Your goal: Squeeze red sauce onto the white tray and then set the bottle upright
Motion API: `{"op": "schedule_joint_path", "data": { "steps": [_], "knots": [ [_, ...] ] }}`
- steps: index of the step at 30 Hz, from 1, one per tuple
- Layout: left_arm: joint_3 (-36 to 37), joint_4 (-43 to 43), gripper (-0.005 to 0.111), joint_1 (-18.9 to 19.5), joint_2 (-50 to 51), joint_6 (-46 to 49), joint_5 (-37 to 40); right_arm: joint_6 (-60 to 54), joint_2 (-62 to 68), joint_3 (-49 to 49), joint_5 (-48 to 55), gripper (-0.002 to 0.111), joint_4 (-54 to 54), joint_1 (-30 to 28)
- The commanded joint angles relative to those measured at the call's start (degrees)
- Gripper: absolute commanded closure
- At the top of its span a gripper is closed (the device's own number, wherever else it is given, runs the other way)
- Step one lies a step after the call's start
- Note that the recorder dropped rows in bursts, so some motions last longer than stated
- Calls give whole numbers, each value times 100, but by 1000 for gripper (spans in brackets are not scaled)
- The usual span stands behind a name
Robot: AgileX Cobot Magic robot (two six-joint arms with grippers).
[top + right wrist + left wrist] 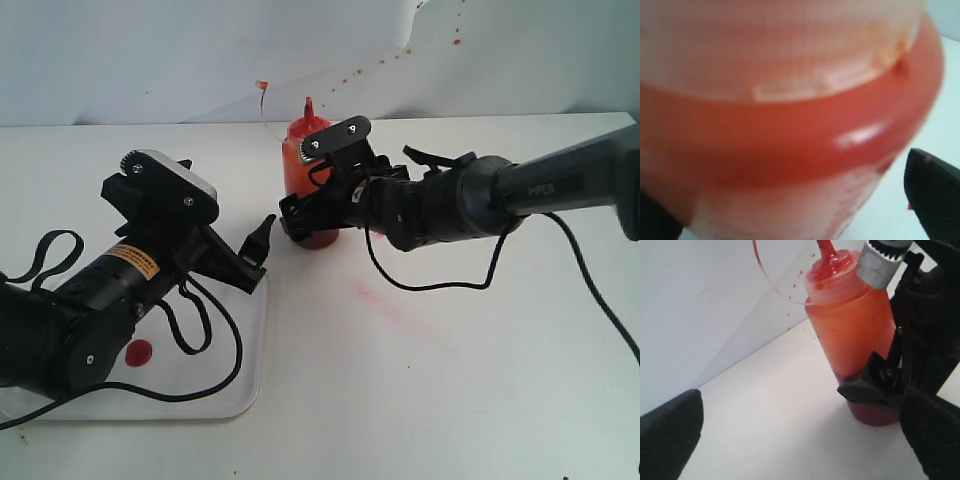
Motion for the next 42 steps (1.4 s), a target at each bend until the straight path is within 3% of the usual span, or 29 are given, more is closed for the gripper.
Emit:
{"op": "schedule_joint_path", "data": {
  "steps": [1,8,20,38,42],
  "knots": [
    [16,-70,2,11,7,-10,-48,4,319,-30,-813,3,35,-5],
    [16,-70,2,11,7,-10,-48,-19,445,-30,-811,3,68,-40],
    [16,-70,2,11,7,-10,-48,-986,399,-30,-655,3,1290,-108],
    [16,-70,2,11,7,-10,-48,-986,-641,-30,903,3,1262,-86],
    [16,-70,2,11,7,-10,-48,-986,-927,196,597,3,1262,-21]
  ]
}}
